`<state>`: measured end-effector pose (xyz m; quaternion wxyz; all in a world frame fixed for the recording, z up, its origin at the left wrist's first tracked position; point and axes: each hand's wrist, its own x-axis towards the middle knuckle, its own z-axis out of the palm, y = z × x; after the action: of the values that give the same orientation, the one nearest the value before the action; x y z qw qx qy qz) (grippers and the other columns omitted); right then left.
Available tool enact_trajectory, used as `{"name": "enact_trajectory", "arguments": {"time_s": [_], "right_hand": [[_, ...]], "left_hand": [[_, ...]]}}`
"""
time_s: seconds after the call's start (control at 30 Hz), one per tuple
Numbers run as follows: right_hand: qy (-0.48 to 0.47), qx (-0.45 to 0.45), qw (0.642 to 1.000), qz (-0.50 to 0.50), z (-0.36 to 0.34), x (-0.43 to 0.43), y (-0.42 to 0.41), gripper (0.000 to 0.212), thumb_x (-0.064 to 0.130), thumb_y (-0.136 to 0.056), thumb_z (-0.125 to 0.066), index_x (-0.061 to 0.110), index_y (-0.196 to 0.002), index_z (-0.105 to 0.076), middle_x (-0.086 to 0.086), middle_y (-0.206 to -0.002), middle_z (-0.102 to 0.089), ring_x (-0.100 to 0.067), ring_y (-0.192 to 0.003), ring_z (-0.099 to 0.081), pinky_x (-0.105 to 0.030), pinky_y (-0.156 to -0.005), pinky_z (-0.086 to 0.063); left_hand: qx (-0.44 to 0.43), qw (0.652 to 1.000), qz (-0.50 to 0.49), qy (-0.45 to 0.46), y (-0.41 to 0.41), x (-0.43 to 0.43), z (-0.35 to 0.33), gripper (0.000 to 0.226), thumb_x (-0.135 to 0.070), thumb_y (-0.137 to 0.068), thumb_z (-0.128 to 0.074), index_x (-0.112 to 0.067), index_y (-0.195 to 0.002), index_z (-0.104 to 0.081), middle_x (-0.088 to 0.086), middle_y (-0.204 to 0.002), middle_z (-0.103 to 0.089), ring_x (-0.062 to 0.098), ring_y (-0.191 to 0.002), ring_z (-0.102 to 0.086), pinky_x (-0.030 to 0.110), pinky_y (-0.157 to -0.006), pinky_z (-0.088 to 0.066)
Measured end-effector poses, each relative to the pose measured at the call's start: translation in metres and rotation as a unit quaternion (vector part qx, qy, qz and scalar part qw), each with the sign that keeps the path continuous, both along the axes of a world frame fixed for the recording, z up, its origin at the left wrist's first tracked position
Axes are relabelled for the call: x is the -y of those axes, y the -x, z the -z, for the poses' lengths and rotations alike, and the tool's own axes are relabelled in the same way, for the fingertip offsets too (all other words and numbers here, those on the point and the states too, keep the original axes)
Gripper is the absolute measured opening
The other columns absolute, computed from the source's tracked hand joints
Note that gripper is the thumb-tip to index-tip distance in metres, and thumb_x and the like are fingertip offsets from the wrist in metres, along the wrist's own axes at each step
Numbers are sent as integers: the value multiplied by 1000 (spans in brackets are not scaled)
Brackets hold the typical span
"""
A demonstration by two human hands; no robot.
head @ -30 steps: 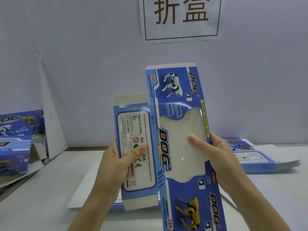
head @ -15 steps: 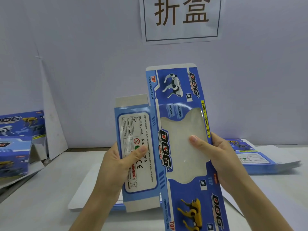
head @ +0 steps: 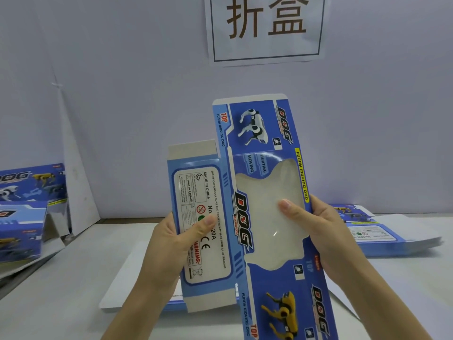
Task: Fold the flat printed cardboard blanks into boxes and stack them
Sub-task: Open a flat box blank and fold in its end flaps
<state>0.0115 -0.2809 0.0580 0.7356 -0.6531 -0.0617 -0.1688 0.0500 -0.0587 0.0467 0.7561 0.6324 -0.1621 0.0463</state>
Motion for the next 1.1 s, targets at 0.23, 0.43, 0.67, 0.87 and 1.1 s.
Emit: {"name": "enact_trajectory", "arguments": {"time_s": [0.23, 0.43, 0.67, 0.87, 1.1], "right_hand": [[-11, 11, 1000, 17, 1, -2, 1, 45, 38, -66, -71, 16, -104, -66, -5, -90, -76, -24, -78, -74, -30, -57, -59], [-55, 54, 994, 74, -1, -15, 4, 30, 34, -77, -67, 19, -103, -66, -1, -91, -76, -22, -77, -74, -27, -52, -57], [2, 122, 992, -18, 0, -39, 9, 22, 26, -79, -74, 21, -100, -69, 2, -95, -75, -15, -89, -72, -19, -68, -55], [216, 159, 958, -99, 6, -46, 14, 34, 47, -89, -49, 35, -112, -71, 25, -133, -55, 4, -130, -43, -13, -101, -38], [192, 147, 964, 110, 3, -21, 2, 55, 6, -90, -60, 37, -131, -42, 14, -130, -50, 17, -112, -49, -5, -75, -47]], "left_hand": [[37, 998, -30, -41, 1, 5, 1, 51, -42, -63, -69, -29, -110, -55, -4, -98, -74, 14, -80, -73, 24, -53, -56], [168, 946, -123, -249, 13, 21, 5, 81, -53, -70, -56, -63, -133, -6, -30, -145, -17, -19, -128, -19, -2, -89, -35], [150, 962, -39, -226, 27, 25, -1, 110, -82, -50, -62, -66, -132, 10, -38, -151, 7, -8, -142, -4, 37, -118, -21], [20, 998, 52, 2, 28, 21, -5, 63, -72, -46, -78, -50, -103, -65, -11, -109, -71, 12, -99, -69, 33, -79, -55], [-49, 995, 7, 92, 11, 2, -10, 32, -33, -70, -64, -21, -100, -64, 7, -91, -75, 28, -77, -73, 37, -55, -59]]}}
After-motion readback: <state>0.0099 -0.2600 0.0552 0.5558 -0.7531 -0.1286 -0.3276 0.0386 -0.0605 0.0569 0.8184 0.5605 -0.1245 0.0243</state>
